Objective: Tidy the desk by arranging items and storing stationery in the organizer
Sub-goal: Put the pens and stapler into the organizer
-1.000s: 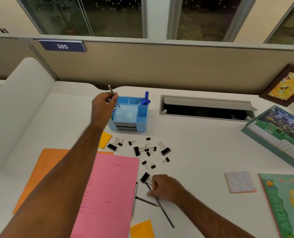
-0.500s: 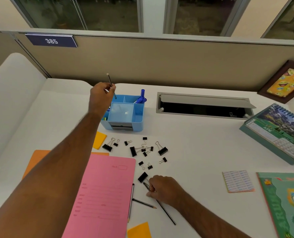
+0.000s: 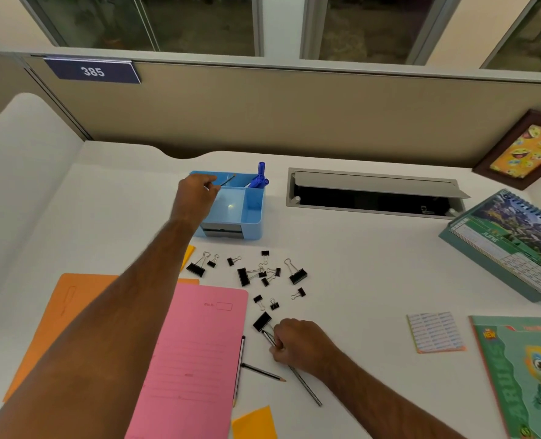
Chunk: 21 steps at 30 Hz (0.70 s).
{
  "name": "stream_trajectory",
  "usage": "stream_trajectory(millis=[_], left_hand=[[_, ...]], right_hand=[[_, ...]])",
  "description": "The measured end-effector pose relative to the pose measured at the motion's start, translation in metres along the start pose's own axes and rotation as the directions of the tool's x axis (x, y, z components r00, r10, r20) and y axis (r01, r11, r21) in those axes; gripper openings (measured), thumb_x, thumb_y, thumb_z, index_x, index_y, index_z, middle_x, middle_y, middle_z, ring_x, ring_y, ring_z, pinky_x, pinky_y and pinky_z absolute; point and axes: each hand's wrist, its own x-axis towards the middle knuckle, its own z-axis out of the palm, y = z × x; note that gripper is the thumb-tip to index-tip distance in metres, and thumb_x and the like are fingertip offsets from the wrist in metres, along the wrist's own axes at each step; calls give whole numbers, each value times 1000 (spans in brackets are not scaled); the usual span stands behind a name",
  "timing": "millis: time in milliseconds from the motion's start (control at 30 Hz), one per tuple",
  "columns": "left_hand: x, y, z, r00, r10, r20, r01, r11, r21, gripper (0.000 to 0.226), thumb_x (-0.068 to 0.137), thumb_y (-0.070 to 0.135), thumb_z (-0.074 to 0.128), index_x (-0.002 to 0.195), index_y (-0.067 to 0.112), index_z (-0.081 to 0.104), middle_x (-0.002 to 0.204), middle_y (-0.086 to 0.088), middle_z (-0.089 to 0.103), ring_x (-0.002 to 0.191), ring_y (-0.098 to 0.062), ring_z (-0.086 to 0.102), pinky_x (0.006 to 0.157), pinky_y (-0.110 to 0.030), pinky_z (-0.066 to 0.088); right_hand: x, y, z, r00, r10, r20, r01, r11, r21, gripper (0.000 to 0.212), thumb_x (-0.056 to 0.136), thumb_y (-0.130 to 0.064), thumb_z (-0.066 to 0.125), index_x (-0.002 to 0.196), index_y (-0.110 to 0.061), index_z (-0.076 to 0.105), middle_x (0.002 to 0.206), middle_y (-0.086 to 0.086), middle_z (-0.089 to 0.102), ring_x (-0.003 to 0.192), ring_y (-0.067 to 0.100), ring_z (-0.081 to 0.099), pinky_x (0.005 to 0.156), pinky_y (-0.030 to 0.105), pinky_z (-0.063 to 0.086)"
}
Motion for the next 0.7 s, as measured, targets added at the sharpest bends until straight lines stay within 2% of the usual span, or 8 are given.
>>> stream_trajectory(millis=[67, 133, 233, 333, 433, 500, 600, 700], left_hand=[[-12, 0, 2, 999, -15, -29, 14, 999, -42, 34, 101, 22, 65, 132, 11, 68, 126, -12, 68, 106, -20, 65, 79, -14, 45], [-30, 1, 7, 998, -14, -65, 8, 996, -94, 33, 101, 21, 64, 132, 11, 68, 122, -10, 68, 109, -23, 65, 86, -21, 48], [-62, 5, 17, 994, -19, -107, 0, 983, -181, 30, 101, 18, 64, 130, 12, 70, 109, -1, 65, 97, -16, 62, 82, -20, 50], [-96, 7, 29, 993, -67, -96, 36, 955, -294, 28, 100, 15, 65, 127, 16, 71, 106, 0, 64, 92, -12, 61, 80, -22, 53], [-129, 6, 43, 997, -52, -54, 32, 945, -327, 20, 98, 15, 66, 116, 20, 73, 100, 4, 64, 90, -13, 61, 80, -30, 57], [-150, 7, 50, 999, -47, -6, 41, 933, -356, 17, 99, 17, 65, 113, 24, 73, 100, 7, 64, 88, -10, 61, 75, -26, 56], [-174, 13, 57, 996, -22, 88, 55, 917, -396, 19, 101, 17, 63, 115, 26, 73, 103, 10, 65, 84, -5, 61, 71, -18, 53], [-194, 17, 62, 979, 12, 204, 73, 910, -408, 21, 101, 19, 63, 116, 30, 72, 103, 13, 66, 84, -4, 61, 71, -19, 54]], right_hand=[[-1, -1, 0, 1000, 2, -22, -2, 1000, 9, 27, 96, -35, 55, 99, -9, 61, 101, 10, 63, 79, 23, 53, 69, 31, 34], [-1, -2, -1, 1000, 10, -24, -10, 1000, 5, 25, 94, -33, 55, 98, -9, 61, 100, 9, 63, 77, 17, 45, 67, 30, 32], [-2, -3, -4, 999, 34, -4, -34, 998, 47, 18, 90, -31, 58, 89, -13, 59, 92, 6, 61, 75, 16, 46, 56, 27, 30], [-1, 1, -11, 989, 141, 37, -146, 954, 261, 17, 80, -32, 64, 72, -22, 53, 76, -5, 58, 66, 10, 49, 58, 25, 38], [-1, 10, -22, 975, 222, 16, -198, 833, 516, 18, 69, -31, 68, 62, -20, 56, 63, -7, 60, 56, 3, 49, 56, 25, 44], [-1, 15, -32, 966, 259, -16, -191, 753, 629, 17, 73, -25, 73, 66, -13, 63, 64, -4, 65, 55, -2, 52, 57, 26, 48], [-4, 20, -50, 939, 344, 4, -206, 554, 807, 20, 85, -17, 74, 69, -11, 64, 57, -4, 58, 47, 5, 47, 48, 21, 41], [-9, 25, -67, 915, 403, 17, -170, 347, 922, 19, 93, -15, 67, 76, -11, 63, 58, 5, 55, 47, 11, 45, 45, 21, 33]])
